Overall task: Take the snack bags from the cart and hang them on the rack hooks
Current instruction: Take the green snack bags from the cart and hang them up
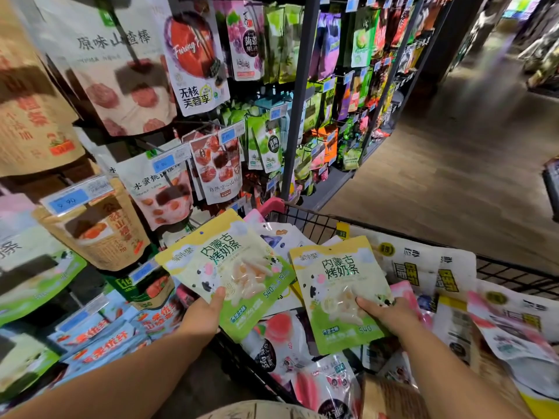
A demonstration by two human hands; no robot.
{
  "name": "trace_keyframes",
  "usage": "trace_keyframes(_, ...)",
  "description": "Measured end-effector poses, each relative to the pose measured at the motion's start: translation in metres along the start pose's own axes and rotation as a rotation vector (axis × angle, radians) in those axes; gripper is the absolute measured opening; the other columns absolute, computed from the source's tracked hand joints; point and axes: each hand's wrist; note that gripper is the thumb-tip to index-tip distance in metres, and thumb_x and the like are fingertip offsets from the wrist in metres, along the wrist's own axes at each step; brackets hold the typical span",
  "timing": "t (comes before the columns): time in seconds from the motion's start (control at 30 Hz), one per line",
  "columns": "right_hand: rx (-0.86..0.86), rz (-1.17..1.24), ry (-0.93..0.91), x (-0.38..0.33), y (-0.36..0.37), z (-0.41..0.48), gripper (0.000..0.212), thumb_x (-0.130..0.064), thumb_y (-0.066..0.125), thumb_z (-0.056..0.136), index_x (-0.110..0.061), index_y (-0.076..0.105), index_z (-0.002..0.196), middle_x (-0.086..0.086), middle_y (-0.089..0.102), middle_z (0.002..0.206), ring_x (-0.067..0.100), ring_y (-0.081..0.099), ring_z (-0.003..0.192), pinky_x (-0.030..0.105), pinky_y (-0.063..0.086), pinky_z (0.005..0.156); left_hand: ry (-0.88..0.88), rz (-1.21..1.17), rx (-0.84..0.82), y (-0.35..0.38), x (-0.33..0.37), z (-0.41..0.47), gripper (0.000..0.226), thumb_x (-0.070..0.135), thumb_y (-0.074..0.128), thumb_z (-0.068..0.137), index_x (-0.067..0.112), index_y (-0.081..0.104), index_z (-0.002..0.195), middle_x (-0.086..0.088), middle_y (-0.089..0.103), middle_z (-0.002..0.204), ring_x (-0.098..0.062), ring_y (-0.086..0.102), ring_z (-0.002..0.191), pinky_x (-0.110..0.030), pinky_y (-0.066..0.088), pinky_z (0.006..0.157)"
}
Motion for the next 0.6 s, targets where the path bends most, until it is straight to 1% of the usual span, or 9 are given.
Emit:
trace_keyframes(0.07, -0.087, 0.12, 0.017, 0.003, 0.003, -0.001, 0.096, -0.062, 0.09, 0.034, -0.006, 0.065, 0.108, 0.013, 0.072, 0.101, 0.03, 0.068, 0.093, 0.042, 0.055, 0.09, -0.006, 0.011, -0.005, -0.001, 0.003, -0.002, 0.045, 0.051, 0.031, 0.099, 0.011, 0.053, 0.101, -0.008, 0.058, 0.104, -0.025, 0.055, 0.091, -0.031, 0.036, 0.08)
trace_keyframes(0.13, -0.171, 0.296, 0.029, 0.003, 0.004, -0.002, 0.094, -0.054, 0.094, 0.027, -0.006, 0.069, 0.104, 0.015, 0.075, 0.094, 0.032, 0.071, 0.089, 0.045, 0.055, 0.09, -0.036, 0.033, -0.011, -0.003, 0.005, -0.003, 0.054, 0.052, 0.032, 0.098, 0.005, 0.057, 0.099, -0.013, 0.062, 0.099, -0.026, 0.058, 0.086, -0.033, 0.039, 0.077)
trace_keyframes(0.27, -0.284, 0.503, 0.015, -0.012, 0.004, -0.022, 0.07, -0.032, 0.089, 0.045, -0.004, 0.072, 0.107, 0.017, 0.075, 0.096, 0.034, 0.071, 0.091, 0.048, 0.053, 0.093, -0.04, 0.016, -0.034, -0.006, 0.005, -0.003, 0.052, 0.053, 0.033, 0.098, 0.006, 0.057, 0.105, -0.012, 0.064, 0.101, -0.027, 0.062, 0.087, -0.034, 0.046, 0.085)
trace_keyframes(0.33, -0.282, 0.542, -0.009, -0.02, 0.004, -0.029, 0.056, -0.024, 0.085, 0.054, -0.004, 0.072, 0.104, 0.017, 0.075, 0.093, 0.033, 0.071, 0.086, 0.046, 0.054, 0.089, -0.041, 0.032, -0.019, -0.008, 0.008, -0.005, 0.051, 0.049, 0.034, 0.099, 0.002, 0.055, 0.102, -0.012, 0.06, 0.096, -0.025, 0.057, 0.082, -0.033, 0.043, 0.081)
trace_keyframes(0.43, -0.194, 0.556, -0.078, -0.031, 0.0, -0.036, 0.042, -0.02, 0.085, 0.063, -0.008, 0.07, 0.101, 0.016, 0.075, 0.091, 0.033, 0.07, 0.09, 0.052, 0.052, 0.092, -0.03, 0.049, 0.071, -0.014, 0.008, -0.008, 0.062, 0.049, 0.037, 0.098, -0.008, 0.057, 0.111, -0.015, 0.058, 0.088, -0.028, 0.055, 0.079, -0.033, 0.038, 0.073)
trace_keyframes(0.47, -0.175, 0.585, -0.106, -0.035, 0.0, -0.037, 0.038, -0.017, 0.083, 0.069, -0.008, 0.068, 0.103, 0.017, 0.074, 0.09, 0.033, 0.069, 0.088, 0.051, 0.054, 0.088, -0.014, 0.036, 0.114, -0.018, 0.009, -0.009, 0.061, 0.048, 0.039, 0.098, -0.009, 0.057, 0.111, -0.016, 0.058, 0.084, -0.032, 0.056, 0.08, -0.034, 0.038, 0.071)
trace_keyframes(0.53, -0.146, 0.614, -0.142, -0.044, 0.0, -0.041, 0.028, -0.01, 0.074, 0.082, -0.007, 0.065, 0.108, 0.015, 0.071, 0.089, 0.029, 0.068, 0.08, 0.041, 0.056, 0.071, 0.022, 0.025, 0.166, -0.03, 0.012, -0.011, 0.06, 0.045, 0.042, 0.098, -0.012, 0.058, 0.108, -0.018, 0.055, 0.074, -0.035, 0.056, 0.076, -0.037, 0.036, 0.068)
trace_keyframes(0.57, -0.149, 0.624, -0.165, -0.049, 0.001, -0.042, 0.025, -0.009, 0.07, 0.086, -0.007, 0.064, 0.11, 0.013, 0.071, 0.09, 0.025, 0.067, 0.078, 0.035, 0.054, 0.065, 0.037, 0.025, 0.174, -0.039, 0.016, -0.013, 0.056, 0.044, 0.042, 0.098, -0.01, 0.059, 0.105, -0.015, 0.051, 0.07, -0.032, 0.052, 0.07, -0.037, 0.034, 0.065)
trace_keyframes(0.6, -0.151, 0.65, -0.188, -0.054, 0.001, -0.044, 0.024, -0.009, 0.068, 0.088, -0.007, 0.062, 0.111, 0.01, 0.069, 0.091, 0.022, 0.065, 0.078, 0.033, 0.051, 0.065, 0.073, 0.03, 0.207, -0.048, 0.018, -0.013, 0.051, 0.043, 0.043, 0.098, -0.005, 0.062, 0.096, -0.011, 0.048, 0.067, -0.028, 0.048, 0.066, -0.036, 0.033, 0.063)
Point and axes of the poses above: each hand's wrist, its own z-axis towards the middle knuckle, its own y-axis out of the palm, x = y × z
